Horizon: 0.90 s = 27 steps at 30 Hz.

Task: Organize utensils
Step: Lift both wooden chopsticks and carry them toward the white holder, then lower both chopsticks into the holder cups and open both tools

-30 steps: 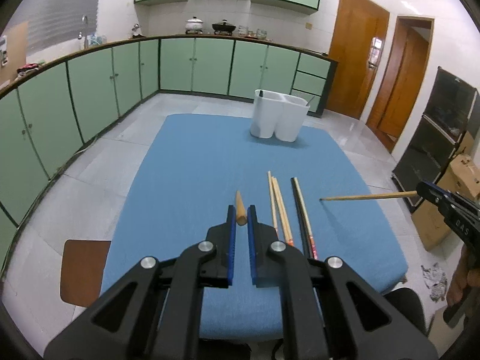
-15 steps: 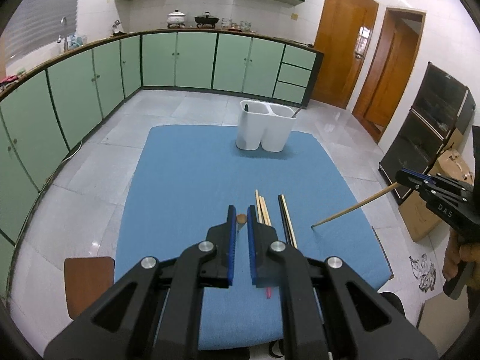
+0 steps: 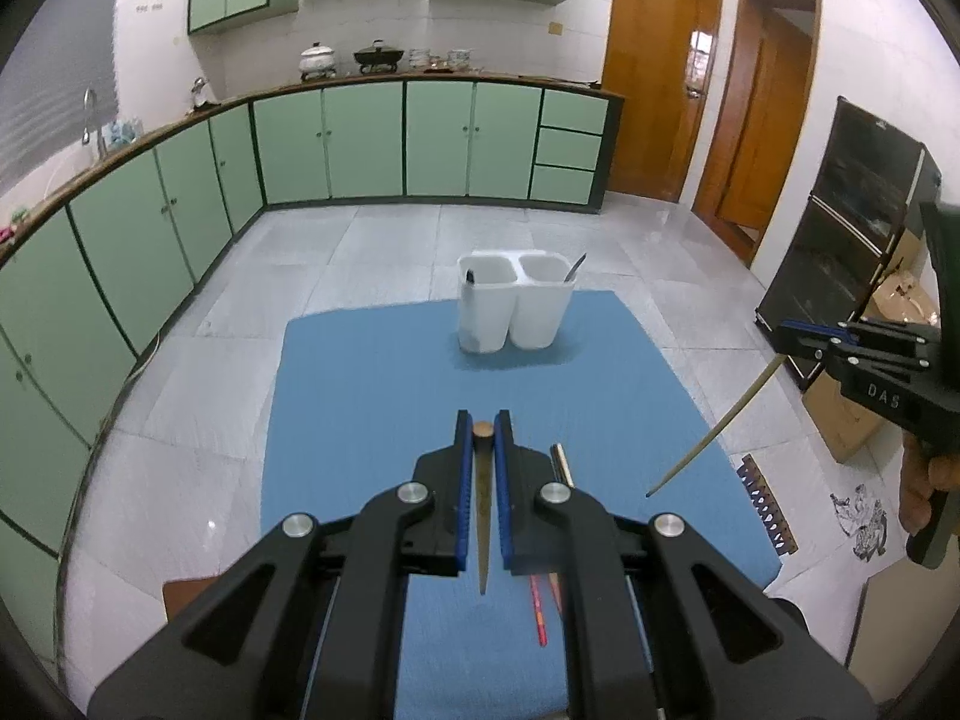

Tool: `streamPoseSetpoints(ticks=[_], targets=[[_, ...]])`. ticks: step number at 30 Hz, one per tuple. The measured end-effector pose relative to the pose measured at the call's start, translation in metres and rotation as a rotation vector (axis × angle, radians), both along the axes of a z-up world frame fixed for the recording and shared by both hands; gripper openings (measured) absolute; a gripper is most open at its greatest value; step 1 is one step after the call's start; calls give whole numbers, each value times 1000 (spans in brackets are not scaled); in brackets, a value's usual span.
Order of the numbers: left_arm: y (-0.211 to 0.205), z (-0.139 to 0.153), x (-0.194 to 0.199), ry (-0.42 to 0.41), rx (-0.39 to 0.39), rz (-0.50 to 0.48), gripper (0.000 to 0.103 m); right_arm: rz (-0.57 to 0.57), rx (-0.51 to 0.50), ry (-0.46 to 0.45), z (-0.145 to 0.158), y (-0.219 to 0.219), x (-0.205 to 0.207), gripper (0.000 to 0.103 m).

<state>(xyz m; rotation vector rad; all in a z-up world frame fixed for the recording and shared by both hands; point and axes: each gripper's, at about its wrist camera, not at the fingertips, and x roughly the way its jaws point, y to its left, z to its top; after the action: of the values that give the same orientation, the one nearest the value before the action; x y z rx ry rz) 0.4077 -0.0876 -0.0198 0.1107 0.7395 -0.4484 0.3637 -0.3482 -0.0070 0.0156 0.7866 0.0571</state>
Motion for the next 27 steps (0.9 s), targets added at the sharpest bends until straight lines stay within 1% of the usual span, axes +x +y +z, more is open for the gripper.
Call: streamPoseSetpoints(ticks=[6, 9, 14, 18, 21, 25, 27], targets=[[-17, 34, 24, -42, -20, -19, 6, -12, 13, -27, 36, -6, 20, 7], [-32, 58, 41, -80, -47, -23, 6, -22, 16, -45, 55, -8, 37, 7], [-53, 86, 75, -138, -74, -16, 6, -43, 27, -80, 84, -12, 73, 7], [-71, 96, 100, -163, -101, -1, 6, -67, 18, -121, 104, -19, 102, 7], [-85, 99, 124, -185, -110, 15, 6, -83, 27, -144, 112, -25, 125, 7], [-99, 98, 160, -200, -135, 43, 6, -115, 40, -152, 109, -37, 160, 7], [-107, 95, 175, -206, -128, 55, 6, -124, 41, -152, 104, -42, 176, 7]])
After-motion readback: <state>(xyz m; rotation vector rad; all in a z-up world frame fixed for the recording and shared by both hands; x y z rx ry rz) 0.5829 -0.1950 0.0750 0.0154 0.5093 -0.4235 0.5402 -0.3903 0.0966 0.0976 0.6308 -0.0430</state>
